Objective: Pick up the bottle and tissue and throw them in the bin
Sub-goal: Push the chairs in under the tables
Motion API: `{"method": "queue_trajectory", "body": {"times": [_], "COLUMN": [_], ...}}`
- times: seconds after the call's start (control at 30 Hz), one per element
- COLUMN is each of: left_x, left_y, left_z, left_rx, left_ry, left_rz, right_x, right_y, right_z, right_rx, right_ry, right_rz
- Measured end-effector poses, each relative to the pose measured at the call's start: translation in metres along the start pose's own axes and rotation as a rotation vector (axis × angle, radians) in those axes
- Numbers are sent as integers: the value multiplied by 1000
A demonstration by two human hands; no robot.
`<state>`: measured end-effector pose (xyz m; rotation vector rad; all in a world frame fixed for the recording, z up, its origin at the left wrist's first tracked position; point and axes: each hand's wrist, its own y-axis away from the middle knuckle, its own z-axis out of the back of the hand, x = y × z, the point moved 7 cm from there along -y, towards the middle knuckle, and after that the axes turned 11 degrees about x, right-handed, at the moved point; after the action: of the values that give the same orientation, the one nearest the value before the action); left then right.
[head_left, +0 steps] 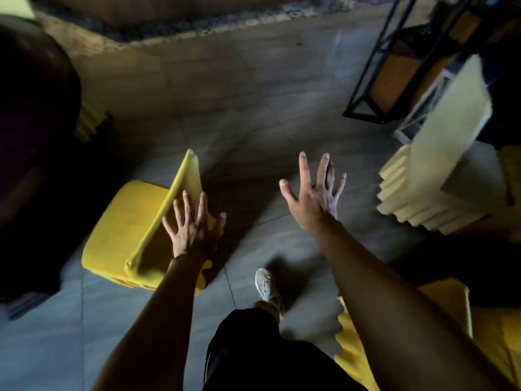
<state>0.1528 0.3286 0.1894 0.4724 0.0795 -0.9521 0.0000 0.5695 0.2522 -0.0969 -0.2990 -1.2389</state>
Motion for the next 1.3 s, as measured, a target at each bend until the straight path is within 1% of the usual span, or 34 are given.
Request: {"method": "queue_trajectory", "body": {"times": [0.07,0.17,0.27,0.3,0.33,0.37,0.43,0.53,0.6,0.7,0.8,0.9,1.03,1.17,1.3], "left_x": [29,46,52,66,85,91,89,88,93,109,118,121,119,121,124], "left_y": [-11,-23,-27,-27,-24,-20,-22,-21,-13,-2,2,-1,-4,-2,-4], "left_z": [-9,-11,-2,3,8,11,8,5,3,7,8,8,9,12,10], "left_rx": [-2,-87,-146,-189,-229,-243,-218,-209,-197,-145,-111,-144,-211,-316,-402], "left_ry": [-48,-96,18,74,149,200,220,254,248,276,332,372,360,307,277], "left_rz": [71,125,230,342,490,557,582,674,718,811,903,996,1054,1067,1069], "right_x": [22,50,91,124,165,180,187,189,200,249,281,294,301,301,305], "right_y": [-29,-72,-107,-124,-138,-143,-148,-149,-150,-152,-150,-150,-154,-154,-156], "right_z": [-12,-26,-38,-49,-66,-75,-77,-85,-93,-115,-140,-163,-170,-169,-175], "right_rx": [45,99,134,189,266,308,304,318,373,447,516,552,541,508,509], "right_ry": [42,93,139,154,183,183,184,220,220,254,321,377,387,322,317], "right_rz": [89,202,339,440,555,587,590,625,652,806,929,1022,1076,1101,1133]}}
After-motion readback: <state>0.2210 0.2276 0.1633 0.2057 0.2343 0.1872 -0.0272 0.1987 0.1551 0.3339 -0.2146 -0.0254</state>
